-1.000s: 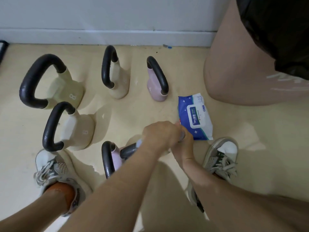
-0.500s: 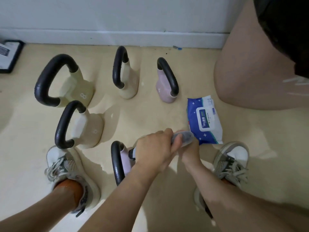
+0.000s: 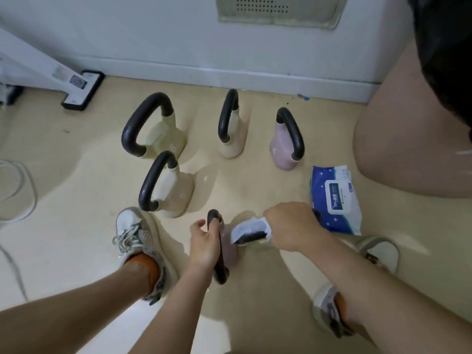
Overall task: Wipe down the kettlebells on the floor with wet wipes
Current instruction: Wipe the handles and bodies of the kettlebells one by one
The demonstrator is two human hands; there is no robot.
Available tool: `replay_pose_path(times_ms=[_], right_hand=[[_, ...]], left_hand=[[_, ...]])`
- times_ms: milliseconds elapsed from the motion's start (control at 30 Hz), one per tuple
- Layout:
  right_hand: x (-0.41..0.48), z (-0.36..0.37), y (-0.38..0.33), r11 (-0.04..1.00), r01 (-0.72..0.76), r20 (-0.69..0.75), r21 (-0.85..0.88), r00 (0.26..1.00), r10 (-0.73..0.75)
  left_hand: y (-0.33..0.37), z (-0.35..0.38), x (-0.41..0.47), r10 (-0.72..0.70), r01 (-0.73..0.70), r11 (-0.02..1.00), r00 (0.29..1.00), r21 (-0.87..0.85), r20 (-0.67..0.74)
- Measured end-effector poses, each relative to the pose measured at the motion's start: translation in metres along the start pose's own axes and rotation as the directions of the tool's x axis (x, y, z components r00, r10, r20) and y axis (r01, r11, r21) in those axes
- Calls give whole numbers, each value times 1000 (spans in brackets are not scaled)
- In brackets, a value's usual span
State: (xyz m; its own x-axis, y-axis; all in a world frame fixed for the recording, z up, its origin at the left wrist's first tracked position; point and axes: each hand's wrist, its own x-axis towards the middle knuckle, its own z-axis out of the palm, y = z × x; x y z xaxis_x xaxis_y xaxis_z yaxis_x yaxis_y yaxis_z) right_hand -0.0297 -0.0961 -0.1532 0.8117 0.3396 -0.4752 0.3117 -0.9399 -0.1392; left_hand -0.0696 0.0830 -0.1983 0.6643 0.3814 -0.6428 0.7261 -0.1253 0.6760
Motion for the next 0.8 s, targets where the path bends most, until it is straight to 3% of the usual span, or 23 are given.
replay_pose_path(times_ms=[33,100,367,501,568,601,668,701,734,768,801], right_hand=[[2,0,-8,1000,12,-7,-10,1000,-13],[9,3,-14,999,21,-21,-38,1000,-22],[23,12,-19,994,100,38,-44,994,-98],[24,11,-41,984,128,56,-125,991,-122],[28,11,-55,984,77,90,-163,994,-63],[31,13,-63,985,37,107,-171,994,-18],[36,17,-77,977,-18,115,-213,992,43],[38,19,-81,969,-26,94,-246,994,50],[39,20,-83,960,-24,68,-278,997,45],[39,20,-82,954,-18,44,-298,998,33],[38,19,-78,952,-6,19,-306,1000,12]], left_hand=[[-4,0,-2,-71,86,989,990,-118,124],[-7,-1,-3,-63,93,984,979,-151,193],[-9,-27,23,-21,30,994,996,-109,86],[-2,-47,34,8,-8,1000,999,-9,50],[7,-61,37,17,-22,996,998,90,62],[11,-65,38,69,-73,965,997,250,26],[18,-64,35,380,-260,747,922,612,-72],[23,-56,27,542,-395,669,839,630,-49],[26,-44,18,614,-513,641,789,571,19],[27,-31,9,598,-573,689,795,444,98],[28,-17,-1,508,-537,794,844,286,174]])
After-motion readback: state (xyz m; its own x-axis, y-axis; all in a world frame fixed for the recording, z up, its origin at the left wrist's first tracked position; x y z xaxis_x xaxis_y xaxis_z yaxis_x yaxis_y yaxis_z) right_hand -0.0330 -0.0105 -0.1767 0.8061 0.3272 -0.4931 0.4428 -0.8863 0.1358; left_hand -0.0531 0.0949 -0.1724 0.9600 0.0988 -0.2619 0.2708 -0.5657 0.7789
